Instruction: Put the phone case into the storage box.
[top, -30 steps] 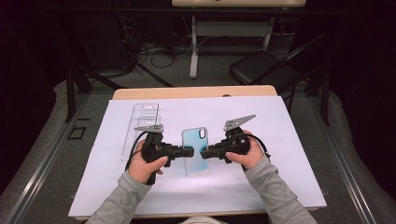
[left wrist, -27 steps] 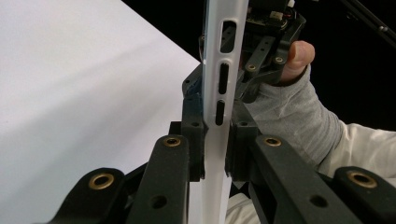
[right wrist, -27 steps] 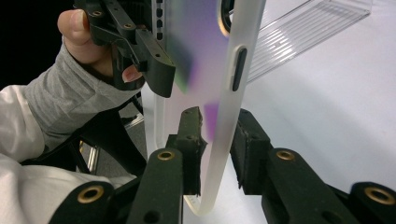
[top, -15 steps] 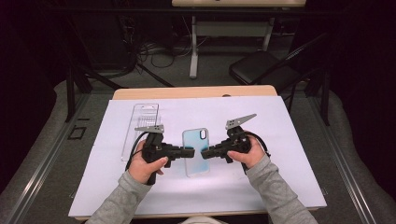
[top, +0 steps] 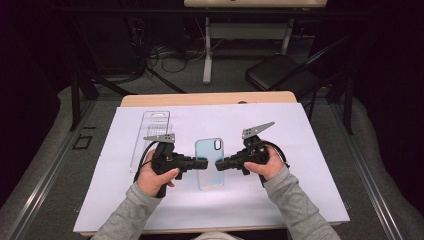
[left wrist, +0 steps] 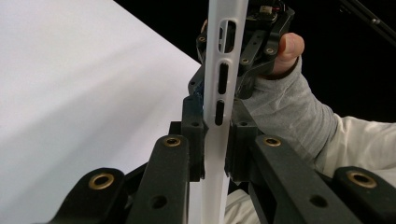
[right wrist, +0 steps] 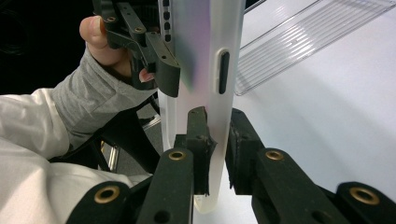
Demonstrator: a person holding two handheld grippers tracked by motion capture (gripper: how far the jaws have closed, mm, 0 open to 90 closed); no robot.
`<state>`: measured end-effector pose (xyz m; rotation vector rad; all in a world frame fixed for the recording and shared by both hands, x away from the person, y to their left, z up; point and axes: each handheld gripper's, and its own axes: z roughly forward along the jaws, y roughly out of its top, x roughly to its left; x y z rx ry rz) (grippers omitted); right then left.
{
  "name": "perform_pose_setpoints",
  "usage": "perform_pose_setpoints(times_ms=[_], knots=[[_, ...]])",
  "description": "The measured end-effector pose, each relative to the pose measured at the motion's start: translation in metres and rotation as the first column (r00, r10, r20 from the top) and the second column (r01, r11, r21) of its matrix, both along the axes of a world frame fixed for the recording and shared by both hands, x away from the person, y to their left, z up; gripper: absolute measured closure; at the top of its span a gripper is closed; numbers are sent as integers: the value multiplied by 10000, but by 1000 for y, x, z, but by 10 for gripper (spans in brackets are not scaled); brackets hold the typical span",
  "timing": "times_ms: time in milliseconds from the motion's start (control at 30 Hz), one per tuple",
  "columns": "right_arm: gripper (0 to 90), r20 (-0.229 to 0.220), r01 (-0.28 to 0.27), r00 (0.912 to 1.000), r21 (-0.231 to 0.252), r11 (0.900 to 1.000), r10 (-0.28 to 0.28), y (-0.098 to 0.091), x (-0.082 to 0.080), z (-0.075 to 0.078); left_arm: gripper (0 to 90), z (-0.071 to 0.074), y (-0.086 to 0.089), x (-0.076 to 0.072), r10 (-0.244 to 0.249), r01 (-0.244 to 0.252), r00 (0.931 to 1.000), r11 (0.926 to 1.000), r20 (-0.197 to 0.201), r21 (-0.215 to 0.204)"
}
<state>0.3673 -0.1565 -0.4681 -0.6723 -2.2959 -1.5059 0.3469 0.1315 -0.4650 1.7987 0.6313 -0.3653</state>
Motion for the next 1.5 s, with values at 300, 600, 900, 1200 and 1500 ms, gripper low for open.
perform_pose_setpoints(times_ms=[300, 600, 900, 1200, 1500], knots=[[815, 27, -41, 10000, -51, 10000, 41, 0, 0, 0, 809, 0, 0, 0, -49, 49, 10000, 10000, 59, 35], [817, 33, 7, 10000, -40, 10000, -7, 0, -1, 0, 808, 0, 0, 0, 20, -20, 10000, 10000, 85, 14], [818, 55, 76, 10000, -44, 10000, -76, 0, -1, 1, 807, 0, 0, 0, 71, -71, 9999, 10000, 109, 20], [818, 25, 110, 9999, -53, 9999, -110, 0, -1, 1, 806, 0, 1, 0, 120, -120, 9998, 9999, 139, 5], [819, 117, 105, 9999, -89, 9999, -104, 2, -1, 0, 746, 1, 2, 0, 254, -251, 9995, 9996, 170, -149]])
